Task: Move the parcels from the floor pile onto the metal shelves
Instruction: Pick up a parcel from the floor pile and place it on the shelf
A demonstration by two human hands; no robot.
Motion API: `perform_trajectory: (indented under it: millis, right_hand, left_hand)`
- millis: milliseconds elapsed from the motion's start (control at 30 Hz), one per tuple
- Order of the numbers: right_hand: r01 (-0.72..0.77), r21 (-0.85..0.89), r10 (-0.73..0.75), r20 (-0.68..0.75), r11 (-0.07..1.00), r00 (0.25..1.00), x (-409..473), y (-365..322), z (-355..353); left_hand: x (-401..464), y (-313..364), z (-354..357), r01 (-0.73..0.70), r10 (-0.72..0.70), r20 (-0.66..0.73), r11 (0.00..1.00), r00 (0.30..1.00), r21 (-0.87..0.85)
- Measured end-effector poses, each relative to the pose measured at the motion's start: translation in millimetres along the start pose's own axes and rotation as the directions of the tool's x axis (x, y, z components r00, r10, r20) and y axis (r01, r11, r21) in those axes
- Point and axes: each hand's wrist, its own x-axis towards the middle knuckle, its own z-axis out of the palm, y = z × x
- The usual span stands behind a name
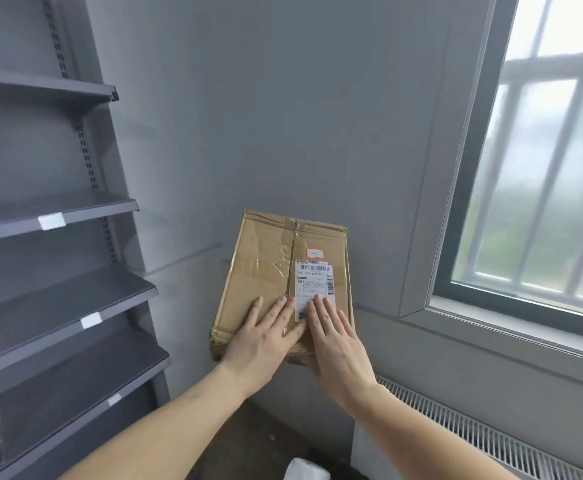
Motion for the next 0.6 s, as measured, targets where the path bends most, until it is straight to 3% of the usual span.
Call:
perform_trajectory:
  millis: [300, 600]
  right_hand:
    - [0.02, -0.03, -0.021, -0.019, 0.999, 1.0, 1, -4, -8]
    - [0.001, -0.012, 0.001, 0.095, 1.0, 0.995, 2, -5, -26]
  left_hand:
    - [-4, 2, -9, 0.026, -0.026, 0.001, 0.999, 1.0, 0.042]
    - [-1, 6, -18, 0.065, -0.066, 0.056, 0.998, 0.996, 0.021]
